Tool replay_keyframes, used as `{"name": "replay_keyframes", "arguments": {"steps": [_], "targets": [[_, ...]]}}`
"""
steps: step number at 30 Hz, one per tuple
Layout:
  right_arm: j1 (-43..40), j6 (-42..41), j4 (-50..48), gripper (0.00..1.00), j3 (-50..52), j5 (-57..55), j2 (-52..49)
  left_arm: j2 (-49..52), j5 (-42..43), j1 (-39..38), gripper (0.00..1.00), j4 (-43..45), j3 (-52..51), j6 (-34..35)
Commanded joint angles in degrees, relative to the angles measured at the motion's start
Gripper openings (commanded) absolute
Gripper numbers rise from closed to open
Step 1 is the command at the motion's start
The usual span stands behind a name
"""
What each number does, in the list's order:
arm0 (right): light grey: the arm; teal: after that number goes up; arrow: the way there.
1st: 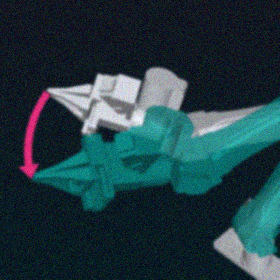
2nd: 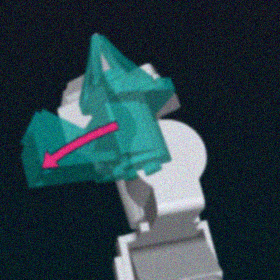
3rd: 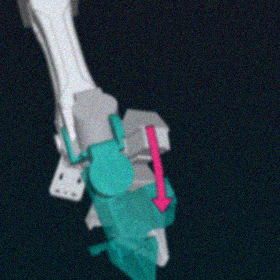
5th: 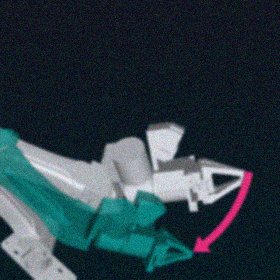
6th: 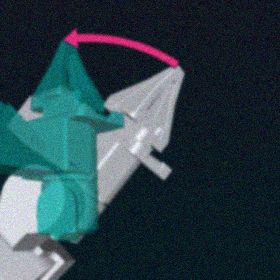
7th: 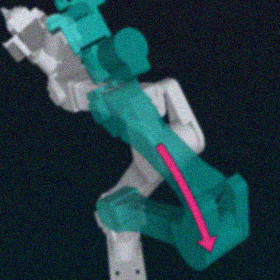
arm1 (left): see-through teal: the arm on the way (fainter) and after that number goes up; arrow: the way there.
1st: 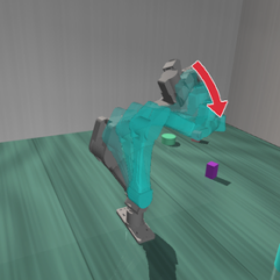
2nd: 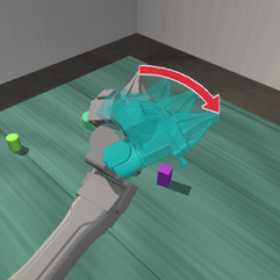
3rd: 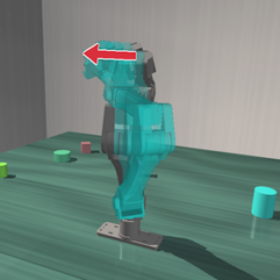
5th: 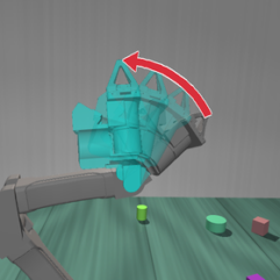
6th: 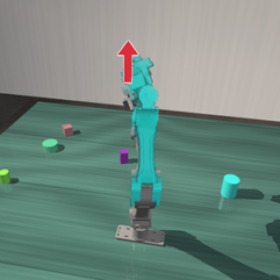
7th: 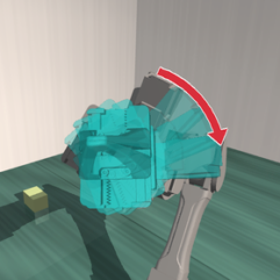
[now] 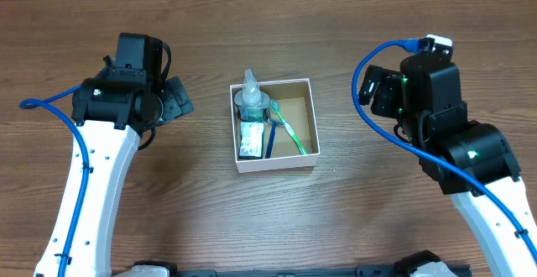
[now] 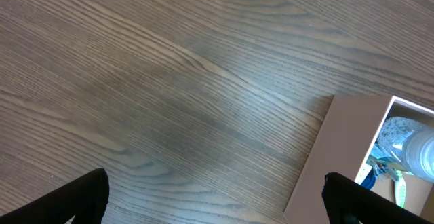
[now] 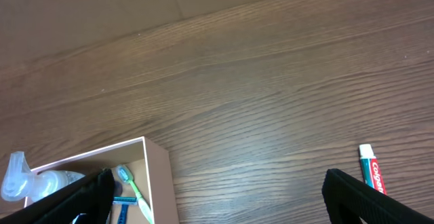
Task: Pack container
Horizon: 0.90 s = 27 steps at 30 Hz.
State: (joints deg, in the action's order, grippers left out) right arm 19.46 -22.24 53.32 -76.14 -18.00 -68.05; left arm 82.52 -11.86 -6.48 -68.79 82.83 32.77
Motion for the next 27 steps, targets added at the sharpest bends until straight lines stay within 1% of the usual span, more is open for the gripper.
{"name": "replay_keyframes", "arguments": {"steps": [1,19,25,27], "targets": [[-0.26,0.09,-0.02,1.00,-1.18,-0.39,0.00,-0.55,-0.72,0.09,1.00,0.04,0.90,-0.87],[-0.26,0.11,0.15,1.00,-1.14,-0.42,0.90,-0.55,-0.72,0.09,1.00,0.07,0.90,-0.87],[-0.48,0.66,-4.35,1.00,-0.50,-1.88,10.80,-0.55,-0.72,0.09,1.00,0.04,0.90,-0.87],[-0.48,5.27,-11.28,1.00,3.69,-0.09,18.97,-0.55,-0.72,0.09,1.00,0.07,0.90,-0.87]]}}
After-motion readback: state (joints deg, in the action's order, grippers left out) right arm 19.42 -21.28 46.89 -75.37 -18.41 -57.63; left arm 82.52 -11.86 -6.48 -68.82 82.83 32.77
